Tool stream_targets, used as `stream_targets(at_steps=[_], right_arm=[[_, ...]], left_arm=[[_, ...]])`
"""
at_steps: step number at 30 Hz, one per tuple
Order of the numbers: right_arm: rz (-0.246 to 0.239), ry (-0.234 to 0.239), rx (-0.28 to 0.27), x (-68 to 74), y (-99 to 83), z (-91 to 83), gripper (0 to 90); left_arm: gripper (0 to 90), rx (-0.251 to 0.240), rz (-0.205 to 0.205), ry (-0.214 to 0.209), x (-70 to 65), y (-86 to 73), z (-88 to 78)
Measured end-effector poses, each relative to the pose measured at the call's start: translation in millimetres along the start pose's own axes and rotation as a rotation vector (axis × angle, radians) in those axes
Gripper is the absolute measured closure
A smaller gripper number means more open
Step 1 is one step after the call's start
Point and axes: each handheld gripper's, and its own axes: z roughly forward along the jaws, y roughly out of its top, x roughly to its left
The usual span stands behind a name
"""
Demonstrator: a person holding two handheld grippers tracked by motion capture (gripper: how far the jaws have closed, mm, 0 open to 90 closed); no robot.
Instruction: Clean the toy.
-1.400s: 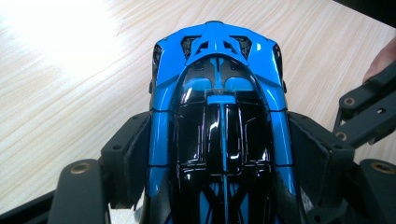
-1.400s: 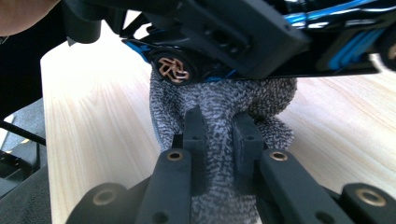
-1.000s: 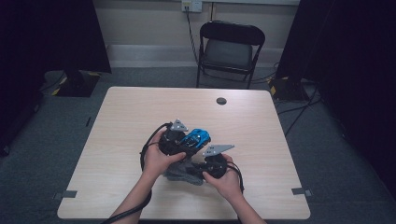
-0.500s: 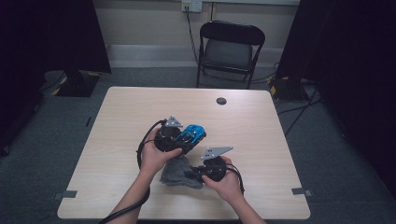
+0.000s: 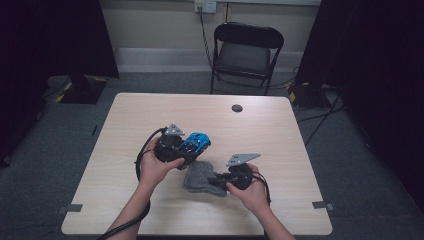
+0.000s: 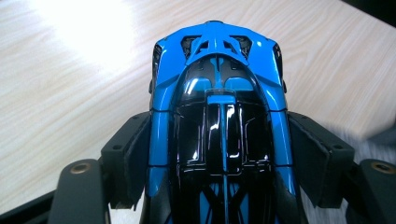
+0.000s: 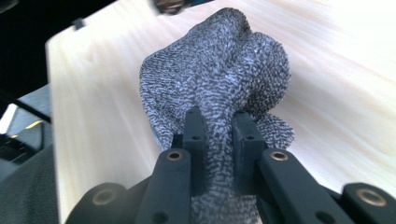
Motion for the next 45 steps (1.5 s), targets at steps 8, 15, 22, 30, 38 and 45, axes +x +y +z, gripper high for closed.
stream_targets(at_steps=[8,15,22,30,38,45], right_arm=[[0.062,-0.118,-0.036,-26.6,-1.0,-21.9,79.1],[0.096,-0.208,-0.079,-42.3,1.7,-35.4,79.0],[0.111,-0.22,-0.101,-44.7,6.3,-33.3,79.1],[0.112,-0.177,-0.126,-38.2,10.7,-25.4,79.1],[0.118,-0.139,-0.127,-33.0,9.6,-18.7,79.1],[0.093,-0.116,-0.103,-28.1,11.1,-14.0,79.2]], left_arm=[[28.3,0.009,0.024,-0.026,-7.1,-7.0,-2.1],[28.3,-0.003,0.042,-0.056,-18.2,-7.9,-1.0],[28.3,0.0,0.066,-0.083,-30.8,-6.1,3.5],[28.3,-0.001,0.075,-0.089,-34.4,-4.5,6.0],[28.3,-0.005,0.07,-0.083,-34.5,-4.4,6.2],[28.3,-0.011,0.06,-0.086,-33.3,-1.2,8.4]])
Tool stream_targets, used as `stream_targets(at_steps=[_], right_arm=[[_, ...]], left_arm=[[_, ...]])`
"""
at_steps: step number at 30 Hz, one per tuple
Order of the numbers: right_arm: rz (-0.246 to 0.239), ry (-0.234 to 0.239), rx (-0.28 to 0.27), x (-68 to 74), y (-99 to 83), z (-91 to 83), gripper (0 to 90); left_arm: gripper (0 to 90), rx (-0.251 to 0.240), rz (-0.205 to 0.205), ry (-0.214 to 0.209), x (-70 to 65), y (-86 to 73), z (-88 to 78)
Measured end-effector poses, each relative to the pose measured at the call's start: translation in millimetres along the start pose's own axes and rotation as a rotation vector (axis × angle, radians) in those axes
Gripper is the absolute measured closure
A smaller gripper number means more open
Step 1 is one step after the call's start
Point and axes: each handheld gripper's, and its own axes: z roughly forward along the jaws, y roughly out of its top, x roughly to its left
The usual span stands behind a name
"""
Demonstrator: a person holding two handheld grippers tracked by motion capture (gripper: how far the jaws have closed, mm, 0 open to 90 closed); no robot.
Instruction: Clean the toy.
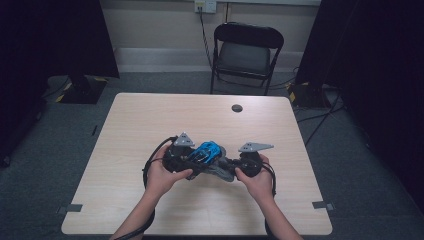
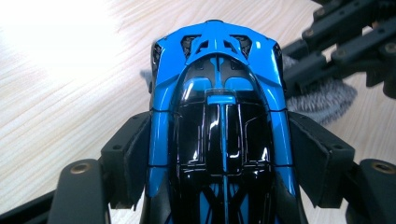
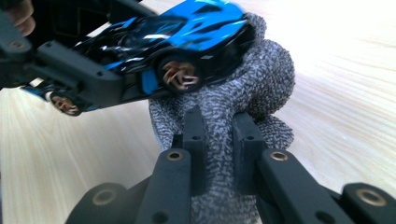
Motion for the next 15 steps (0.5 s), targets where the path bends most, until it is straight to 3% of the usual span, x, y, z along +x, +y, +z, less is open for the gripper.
stream_targets(at_steps=[4,15], right_arm=[[-0.028,0.005,0.014,6.6,0.9,3.9,79.1],[-0.042,0.026,0.018,12.3,-1.0,8.7,79.1]], left_arm=[[28.3,-0.001,0.002,0.001,-1.1,2.8,1.3],[28.3,0.011,0.006,0.005,-1.1,6.7,6.0]])
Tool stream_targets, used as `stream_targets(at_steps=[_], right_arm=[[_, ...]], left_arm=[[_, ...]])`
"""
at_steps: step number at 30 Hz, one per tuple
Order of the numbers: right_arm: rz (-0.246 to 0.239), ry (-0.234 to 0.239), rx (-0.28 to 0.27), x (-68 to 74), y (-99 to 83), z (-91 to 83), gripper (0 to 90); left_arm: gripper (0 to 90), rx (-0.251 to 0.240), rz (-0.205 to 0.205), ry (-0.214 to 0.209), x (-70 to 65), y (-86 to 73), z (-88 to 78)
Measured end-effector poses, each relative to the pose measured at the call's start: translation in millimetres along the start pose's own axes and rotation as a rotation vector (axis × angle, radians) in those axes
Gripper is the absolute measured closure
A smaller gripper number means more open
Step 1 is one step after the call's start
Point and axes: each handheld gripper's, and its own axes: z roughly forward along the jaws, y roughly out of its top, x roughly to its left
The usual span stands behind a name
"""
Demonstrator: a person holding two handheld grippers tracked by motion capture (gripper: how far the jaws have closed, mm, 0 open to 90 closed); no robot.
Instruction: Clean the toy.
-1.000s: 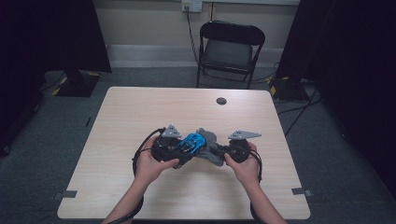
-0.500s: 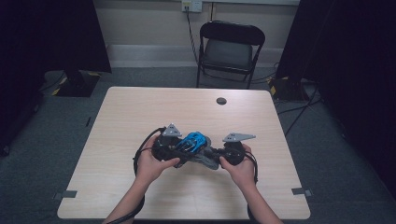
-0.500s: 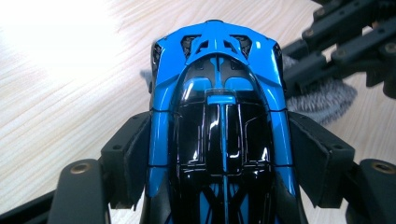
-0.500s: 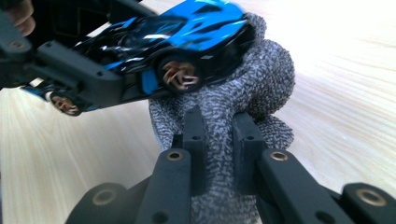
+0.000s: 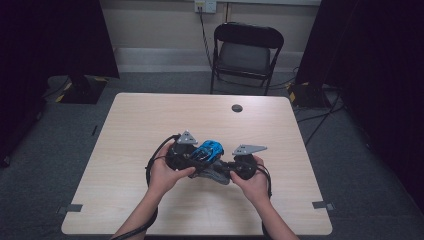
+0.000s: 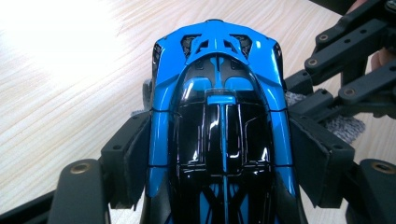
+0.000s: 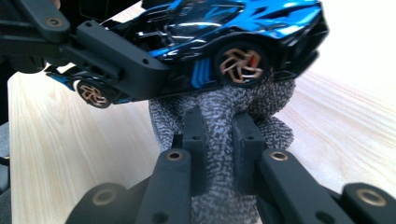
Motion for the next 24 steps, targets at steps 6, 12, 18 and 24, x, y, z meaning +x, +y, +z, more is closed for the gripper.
stream_targets(at_steps=[6,12,18,24], right_arm=[[-0.005,0.012,0.005,3.0,-2.9,3.1,79.1],[-0.014,0.026,0.009,6.7,-3.8,5.3,79.2],[-0.026,0.042,0.015,11.1,-4.5,8.0,79.1],[-0.037,0.053,0.024,15.3,-5.1,11.5,79.1]], left_arm=[[28.3,0.008,-0.008,-0.006,1.1,0.8,3.7],[28.3,0.006,-0.014,-0.004,2.0,3.0,5.7],[28.3,0.007,-0.018,-0.004,2.3,5.6,7.5],[28.3,0.003,-0.029,0.0,4.2,6.5,10.1]])
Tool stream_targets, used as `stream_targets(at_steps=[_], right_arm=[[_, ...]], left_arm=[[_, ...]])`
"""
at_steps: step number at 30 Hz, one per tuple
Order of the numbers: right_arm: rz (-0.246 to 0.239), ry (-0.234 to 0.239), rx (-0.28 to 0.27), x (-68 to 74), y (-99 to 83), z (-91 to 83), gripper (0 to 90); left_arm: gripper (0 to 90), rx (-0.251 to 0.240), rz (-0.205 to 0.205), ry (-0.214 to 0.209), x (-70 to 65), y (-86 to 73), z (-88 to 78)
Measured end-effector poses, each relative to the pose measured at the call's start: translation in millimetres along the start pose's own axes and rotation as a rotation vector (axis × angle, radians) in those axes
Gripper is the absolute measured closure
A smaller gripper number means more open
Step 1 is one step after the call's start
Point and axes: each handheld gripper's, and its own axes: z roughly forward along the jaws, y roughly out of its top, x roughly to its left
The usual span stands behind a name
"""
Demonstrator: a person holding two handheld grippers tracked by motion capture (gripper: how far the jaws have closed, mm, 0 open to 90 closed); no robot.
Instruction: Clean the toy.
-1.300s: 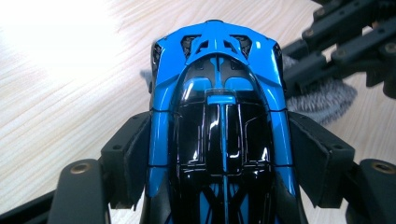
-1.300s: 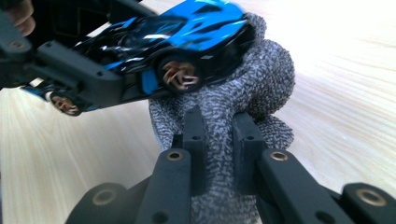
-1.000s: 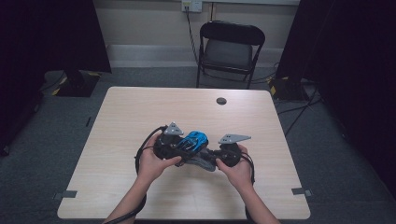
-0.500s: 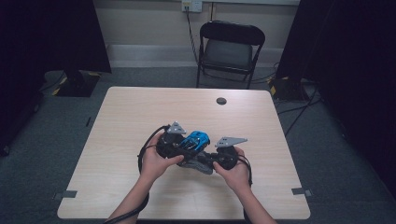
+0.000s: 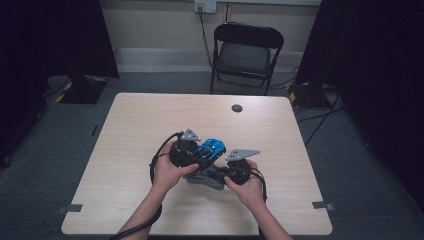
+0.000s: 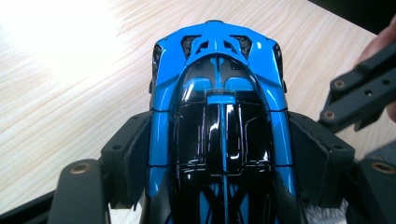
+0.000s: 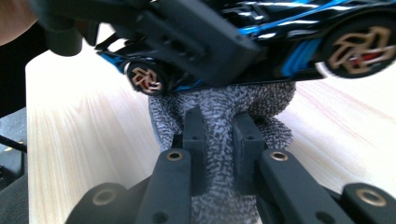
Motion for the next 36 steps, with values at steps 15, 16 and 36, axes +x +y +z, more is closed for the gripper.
stream_targets(at_steps=[15,16,36], right_arm=[[-0.015,0.031,0.007,8.3,-0.7,8.4,79.1],[-0.014,0.032,0.007,8.8,-0.8,8.8,79.1],[-0.037,0.087,0.029,22.9,-3.1,22.7,79.0]], left_arm=[[28.3,-0.004,-0.011,0.009,2.6,3.5,3.1],[28.3,-0.005,-0.014,0.007,2.8,3.7,3.7],[28.3,-0.008,-0.059,0.025,13.0,5.4,10.1]])
